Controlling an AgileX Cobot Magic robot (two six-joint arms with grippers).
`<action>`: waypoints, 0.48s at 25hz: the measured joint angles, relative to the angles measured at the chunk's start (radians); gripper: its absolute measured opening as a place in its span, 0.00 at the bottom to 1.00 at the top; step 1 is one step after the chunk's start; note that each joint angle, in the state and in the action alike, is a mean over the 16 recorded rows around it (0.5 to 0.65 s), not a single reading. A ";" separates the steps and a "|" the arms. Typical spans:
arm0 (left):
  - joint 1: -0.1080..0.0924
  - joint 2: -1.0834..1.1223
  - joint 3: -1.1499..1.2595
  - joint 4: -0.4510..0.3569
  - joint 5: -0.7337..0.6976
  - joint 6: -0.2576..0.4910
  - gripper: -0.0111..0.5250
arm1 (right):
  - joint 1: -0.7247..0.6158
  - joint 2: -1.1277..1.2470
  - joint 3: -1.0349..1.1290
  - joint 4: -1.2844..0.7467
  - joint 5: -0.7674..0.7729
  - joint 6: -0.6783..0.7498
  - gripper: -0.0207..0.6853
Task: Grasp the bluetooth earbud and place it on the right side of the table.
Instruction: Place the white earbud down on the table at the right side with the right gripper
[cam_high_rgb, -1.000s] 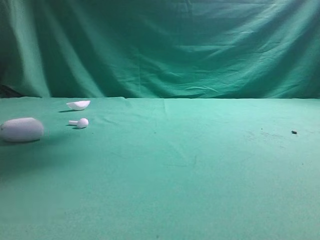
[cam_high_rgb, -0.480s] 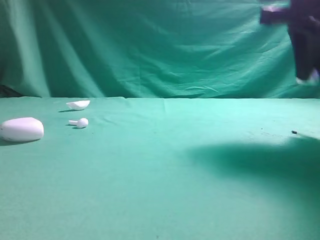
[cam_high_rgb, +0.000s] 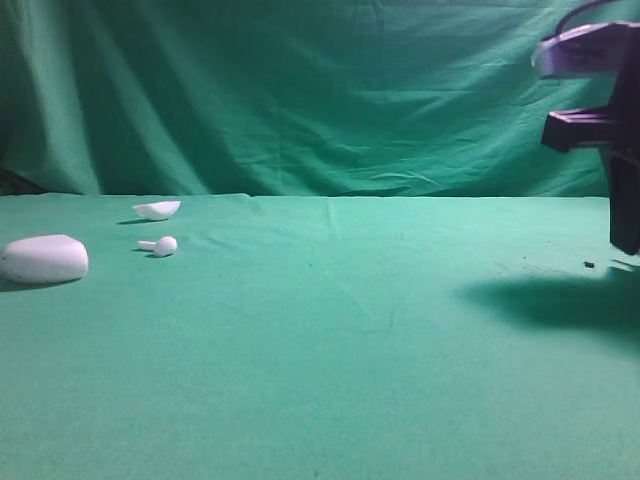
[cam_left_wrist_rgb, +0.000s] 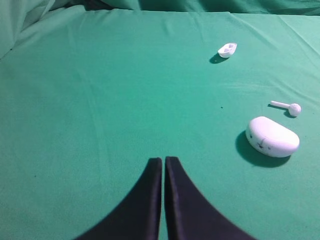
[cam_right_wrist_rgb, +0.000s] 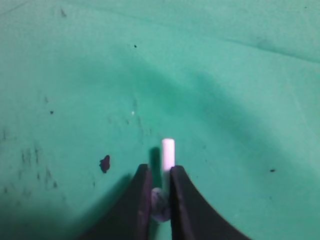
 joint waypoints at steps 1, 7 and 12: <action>0.000 0.000 0.000 0.000 0.000 0.000 0.02 | 0.000 0.003 0.008 0.001 -0.013 0.000 0.20; 0.000 0.000 0.000 0.000 0.000 0.000 0.02 | 0.000 0.021 0.023 0.002 -0.040 0.001 0.35; 0.000 0.000 0.000 0.000 0.000 0.000 0.02 | 0.000 -0.007 0.018 0.006 -0.016 0.002 0.49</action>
